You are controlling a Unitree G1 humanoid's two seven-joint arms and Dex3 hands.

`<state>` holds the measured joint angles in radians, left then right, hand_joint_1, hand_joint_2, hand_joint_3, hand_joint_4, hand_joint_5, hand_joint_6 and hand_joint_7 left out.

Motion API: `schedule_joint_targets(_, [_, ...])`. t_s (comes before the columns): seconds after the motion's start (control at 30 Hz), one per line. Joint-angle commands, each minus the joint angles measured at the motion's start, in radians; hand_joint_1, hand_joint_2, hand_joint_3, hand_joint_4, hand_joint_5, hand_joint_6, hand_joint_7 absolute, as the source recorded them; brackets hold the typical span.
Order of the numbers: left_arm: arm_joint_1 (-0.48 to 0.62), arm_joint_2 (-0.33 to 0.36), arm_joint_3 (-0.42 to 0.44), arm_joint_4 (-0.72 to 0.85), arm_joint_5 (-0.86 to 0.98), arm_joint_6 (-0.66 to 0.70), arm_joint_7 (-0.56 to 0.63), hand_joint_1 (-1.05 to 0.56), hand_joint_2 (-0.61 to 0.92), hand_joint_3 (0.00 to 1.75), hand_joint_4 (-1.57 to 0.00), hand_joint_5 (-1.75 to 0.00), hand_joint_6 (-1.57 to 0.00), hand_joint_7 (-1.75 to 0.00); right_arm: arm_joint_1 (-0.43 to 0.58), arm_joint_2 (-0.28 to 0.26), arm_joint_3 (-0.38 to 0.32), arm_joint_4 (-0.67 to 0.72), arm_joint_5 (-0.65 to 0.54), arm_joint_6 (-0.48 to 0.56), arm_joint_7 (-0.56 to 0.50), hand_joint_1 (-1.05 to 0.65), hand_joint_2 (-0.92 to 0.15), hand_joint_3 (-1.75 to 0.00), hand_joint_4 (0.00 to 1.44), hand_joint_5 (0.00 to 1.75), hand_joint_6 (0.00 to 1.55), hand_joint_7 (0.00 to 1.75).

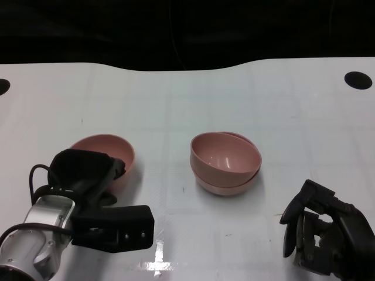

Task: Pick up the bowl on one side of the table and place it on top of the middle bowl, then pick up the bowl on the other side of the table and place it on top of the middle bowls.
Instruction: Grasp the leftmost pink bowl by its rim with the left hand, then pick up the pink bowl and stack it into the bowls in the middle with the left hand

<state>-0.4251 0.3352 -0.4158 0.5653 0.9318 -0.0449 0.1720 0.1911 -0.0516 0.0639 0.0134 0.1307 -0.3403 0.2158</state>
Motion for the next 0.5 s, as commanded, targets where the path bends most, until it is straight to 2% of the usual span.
schedule_joint_targets(0.03, [-0.005, 0.027, -0.008, 0.007, -0.012, -0.035, 0.069, -0.24, 0.77, 0.67, -0.94, -1.75, -0.8, -1.16, 0.011, 0.002, -0.006, -0.014, -0.002, 0.002, -0.003, -0.16, -0.33, -1.5, 0.86, 1.75, 0.76, 1.69])
schedule_joint_targets(0.1, [-0.001, 0.039, -0.009, -0.026, -0.008, -0.049, 0.102, -0.25, 0.74, 0.7, -0.92, -1.75, -0.79, -1.18, 0.011, 0.003, -0.006, -0.014, 0.0, 0.001, -0.001, -0.16, -0.33, -1.51, 0.87, 1.75, 0.76, 1.69])
schedule_joint_targets(0.17, [0.002, 0.047, -0.008, -0.053, -0.007, -0.06, 0.126, -0.27, 0.75, 0.63, -0.89, -1.75, -0.71, -1.41, 0.011, 0.003, -0.005, -0.012, 0.0, -0.002, 0.001, -0.16, -0.33, -1.51, 0.87, 1.75, 0.76, 1.69])
schedule_joint_targets(0.23, [0.0, 0.049, -0.006, -0.075, -0.01, -0.071, 0.147, -0.28, 0.75, 0.61, -0.88, -1.75, -0.69, -1.47, 0.011, 0.003, -0.005, -0.012, -0.004, -0.001, -0.001, -0.15, -0.33, -1.51, 0.87, 1.75, 0.76, 1.69])
schedule_joint_targets(0.27, [-0.002, 0.047, -0.002, -0.098, -0.013, -0.078, 0.159, -0.29, 0.74, 0.6, -0.86, -1.75, -0.65, -1.64, 0.011, 0.002, -0.005, -0.011, -0.009, -0.001, -0.004, -0.16, -0.33, -1.51, 0.86, 1.75, 0.76, 1.68])
schedule_joint_targets(0.33, [-0.008, 0.042, 0.003, -0.135, -0.018, -0.089, 0.177, -0.28, 0.71, 0.68, -0.84, -1.75, -0.62, -1.72, 0.011, 0.002, -0.005, -0.008, -0.012, -0.003, -0.006, -0.16, -0.33, -1.51, 0.86, 1.75, 0.76, 1.68])
schedule_joint_targets(0.43, [-0.028, 0.034, 0.002, -0.18, -0.022, -0.103, 0.171, -0.26, 0.59, 0.9, -0.83, -1.75, -0.61, -1.7, 0.011, 0.002, -0.005, -0.008, -0.005, 0.0, 0.0, -0.16, -0.33, -1.51, 0.86, 1.75, 0.76, 1.67])
schedule_joint_targets(0.5, [-0.051, 0.022, 0.0, -0.188, -0.038, -0.13, 0.171, -0.26, 0.58, 0.9, -0.83, -1.75, -0.67, -1.57, 0.011, 0.002, -0.004, -0.01, -0.002, 0.005, 0.002, -0.16, -0.33, -1.51, 0.86, 1.75, 0.77, 1.67])
